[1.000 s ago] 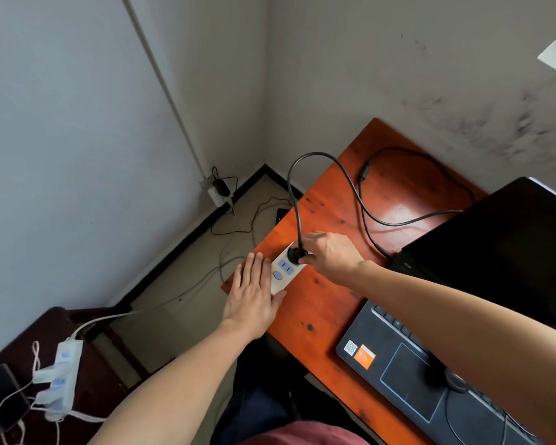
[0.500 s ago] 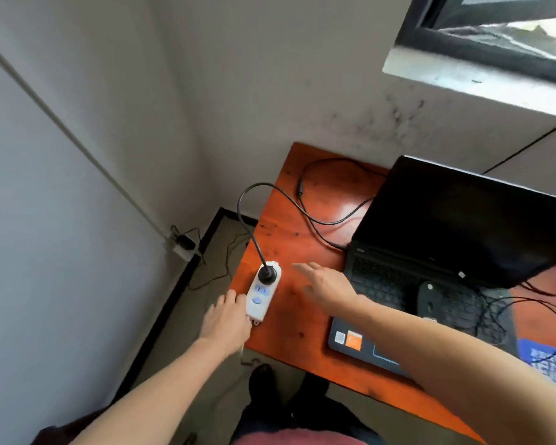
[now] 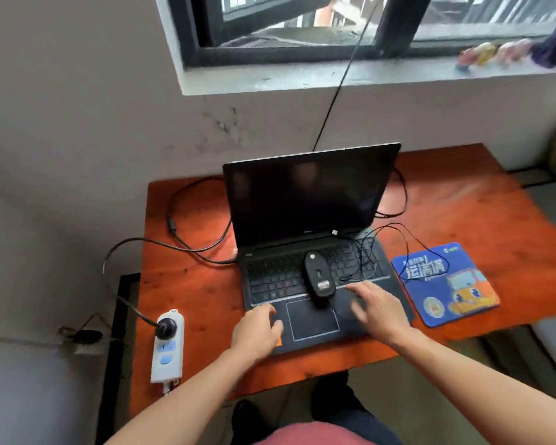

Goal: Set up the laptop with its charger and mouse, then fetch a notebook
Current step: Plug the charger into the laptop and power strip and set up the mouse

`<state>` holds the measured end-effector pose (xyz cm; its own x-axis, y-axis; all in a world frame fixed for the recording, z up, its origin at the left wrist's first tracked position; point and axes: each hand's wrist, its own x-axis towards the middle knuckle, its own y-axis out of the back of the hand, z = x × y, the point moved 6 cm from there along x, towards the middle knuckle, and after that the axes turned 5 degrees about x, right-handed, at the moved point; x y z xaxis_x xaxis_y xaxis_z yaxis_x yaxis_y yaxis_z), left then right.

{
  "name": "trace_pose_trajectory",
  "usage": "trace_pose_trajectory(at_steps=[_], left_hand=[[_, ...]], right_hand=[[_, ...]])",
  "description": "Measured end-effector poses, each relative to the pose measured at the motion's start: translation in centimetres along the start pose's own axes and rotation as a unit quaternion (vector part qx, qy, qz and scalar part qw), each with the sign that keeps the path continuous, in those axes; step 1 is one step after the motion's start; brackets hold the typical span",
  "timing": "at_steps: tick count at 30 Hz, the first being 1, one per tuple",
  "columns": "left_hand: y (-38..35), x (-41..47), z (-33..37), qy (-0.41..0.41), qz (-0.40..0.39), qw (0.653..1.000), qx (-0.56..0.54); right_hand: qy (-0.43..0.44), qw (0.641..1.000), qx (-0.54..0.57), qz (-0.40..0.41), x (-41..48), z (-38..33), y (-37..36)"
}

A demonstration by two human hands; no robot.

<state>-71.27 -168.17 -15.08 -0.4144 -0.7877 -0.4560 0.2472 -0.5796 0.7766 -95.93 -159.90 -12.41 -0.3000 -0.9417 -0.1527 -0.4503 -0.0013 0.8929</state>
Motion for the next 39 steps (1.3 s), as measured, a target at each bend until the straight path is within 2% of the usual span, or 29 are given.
trace_pose_trajectory(at_steps=[3,5,7,11,14,16,18,20,22,23,24,26,28,30,32,34,37,39], left_hand=[[-1.3,2.7,3.0,0.03,-0.031,0.998,-0.035],[-1.7,4.2,4.3,0.063,-0.031,0.995,-0.077],[-2.4,5.9,6.3,0.104,-0.023,0.988,-0.108],[-2.9,8.5,9.2,0.186,0.023,0.975,-0.116],[-3.3,9.6,10.6,0.209,0.04,0.971,-0.112],[-3.9,10.1,11.5,0.208,0.035,0.97,-0.122],[-3.5,9.9,12.0,0.181,0.046,0.973,-0.136],[-2.0,9.4,12.5,0.13,0.072,0.981,-0.125],[0.1,8.4,13.0,0.063,0.111,0.987,-0.103],[1.1,7.9,13.5,0.025,0.129,0.987,-0.092],[2.2,7.2,14.1,-0.014,0.15,0.985,-0.081],[4.2,5.7,15.7,-0.091,0.194,0.975,-0.061],[5.8,4.2,17.5,-0.163,0.234,0.958,-0.041],[6.8,2.8,19.1,-0.227,0.263,0.938,-0.014],[7.4,1.5,20.1,-0.271,0.28,0.921,0.005],[7.6,0.2,20.3,-0.302,0.288,0.909,0.021],[7.2,-1.2,20.1,-0.336,0.286,0.897,0.042],[6.9,-1.9,19.9,-0.36,0.288,0.886,0.039]], right_hand=[[-0.031,0.998,0.016,0.044,0.5,3.7,2.4],[-0.032,0.999,0.014,0.038,1.0,5.0,2.9],[-0.019,1.0,0.012,0.003,1.8,6.7,2.9],[0.062,0.989,-0.026,-0.129,2.1,7.9,-0.1],[0.124,0.978,-0.05,-0.162,1.7,8.2,-1.3],[0.14,0.974,-0.017,-0.175,2.1,8.9,-0.6],[0.139,0.978,0.074,-0.139,2.7,8.7,1.8],[0.124,0.976,0.176,-0.034,3.8,8.4,5.7],[0.085,0.955,0.274,0.069,5.3,8.4,9.5],[0.055,0.942,0.319,0.086,6.2,8.4,10.8],[0.023,0.932,0.354,0.078,7.2,8.0,11.7],[-0.052,0.907,0.417,-0.026,9.0,6.8,11.7],[-0.145,0.848,0.479,-0.174,9.4,5.2,9.9],[-0.188,0.798,0.51,-0.262,8.6,3.9,8.5],[-0.194,0.771,0.538,-0.281,7.9,3.3,7.9],[-0.205,0.747,0.57,-0.274,7.4,3.0,7.8],[-0.24,0.692,0.624,-0.272,6.2,2.7,7.8],[-0.251,0.671,0.65,-0.253,5.1,2.6,8.0]])
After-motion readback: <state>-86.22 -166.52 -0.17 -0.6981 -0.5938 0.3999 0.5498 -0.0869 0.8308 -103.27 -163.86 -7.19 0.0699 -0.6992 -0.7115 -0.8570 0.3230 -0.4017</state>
